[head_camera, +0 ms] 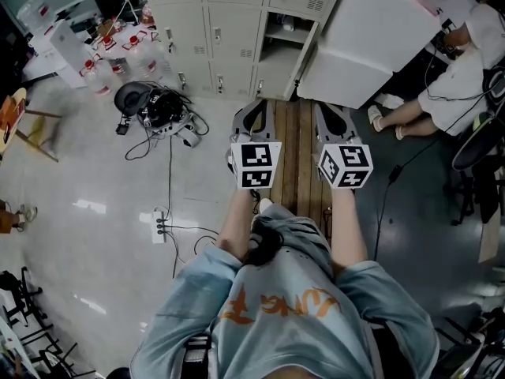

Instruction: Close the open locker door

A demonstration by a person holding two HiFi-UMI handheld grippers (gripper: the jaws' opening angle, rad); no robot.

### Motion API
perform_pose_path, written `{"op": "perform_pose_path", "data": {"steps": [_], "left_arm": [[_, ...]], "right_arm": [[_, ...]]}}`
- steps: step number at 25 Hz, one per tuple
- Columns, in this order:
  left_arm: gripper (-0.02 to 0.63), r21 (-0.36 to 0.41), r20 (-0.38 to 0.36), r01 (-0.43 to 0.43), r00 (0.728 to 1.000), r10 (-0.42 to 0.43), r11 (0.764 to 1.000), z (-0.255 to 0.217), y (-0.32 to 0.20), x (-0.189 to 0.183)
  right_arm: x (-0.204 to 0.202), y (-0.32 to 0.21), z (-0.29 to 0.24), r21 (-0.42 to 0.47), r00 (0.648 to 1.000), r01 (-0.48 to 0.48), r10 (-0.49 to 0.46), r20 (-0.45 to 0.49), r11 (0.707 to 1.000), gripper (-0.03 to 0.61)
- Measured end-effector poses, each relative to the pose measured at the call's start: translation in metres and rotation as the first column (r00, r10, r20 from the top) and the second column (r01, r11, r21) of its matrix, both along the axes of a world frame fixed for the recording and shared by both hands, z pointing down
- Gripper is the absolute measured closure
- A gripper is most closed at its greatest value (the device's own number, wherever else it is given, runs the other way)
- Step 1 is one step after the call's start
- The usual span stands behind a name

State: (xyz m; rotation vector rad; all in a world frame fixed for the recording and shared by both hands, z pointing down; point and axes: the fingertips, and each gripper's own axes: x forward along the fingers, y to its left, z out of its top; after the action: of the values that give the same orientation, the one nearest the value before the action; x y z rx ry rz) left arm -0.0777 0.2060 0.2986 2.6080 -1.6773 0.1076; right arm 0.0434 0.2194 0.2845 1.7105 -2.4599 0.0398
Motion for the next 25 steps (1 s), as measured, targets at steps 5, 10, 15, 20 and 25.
{"op": "perform_pose_path", "data": {"steps": [5, 10, 15, 20, 25], "left_arm": [[0.592, 0.0, 0.002, -0.015, 1.0, 0.015, 1.0, 0.001, -0.003, 0.002], [0.592, 0.003, -0.005, -0.02, 1.0, 0.02, 1.0, -0.001, -0.011, 0.001], [0.592, 0.001, 0.001, -0.032, 0.999, 0.032, 0.999, 0.0, -0.02, 0.003], [0.592, -0.01, 0.014, -0.017, 1.0, 0.017, 1.0, 0.008, -0.036, -0.003], [0.592, -0.017, 0.039, 0.0, 0.999, 0.001, 1.0, 0.016, -0.067, -0.002]], "right_arm": [[0.001, -0.002, -0.004, 0.014, 1.0, 0.0, 0.0, -0.002, 1.0, 0.543], [0.006, -0.007, -0.008, 0.017, 1.0, -0.011, 0.011, -0.002, 1.0, 0.542], [0.006, -0.019, -0.006, 0.017, 1.0, -0.014, 0.014, 0.008, 1.0, 0.542], [0.003, -0.036, 0.003, 0.009, 1.0, 0.001, -0.001, 0.019, 1.0, 0.543], [0.007, -0.07, 0.011, 0.003, 0.999, 0.018, -0.018, 0.044, 1.0, 0.542]]}}
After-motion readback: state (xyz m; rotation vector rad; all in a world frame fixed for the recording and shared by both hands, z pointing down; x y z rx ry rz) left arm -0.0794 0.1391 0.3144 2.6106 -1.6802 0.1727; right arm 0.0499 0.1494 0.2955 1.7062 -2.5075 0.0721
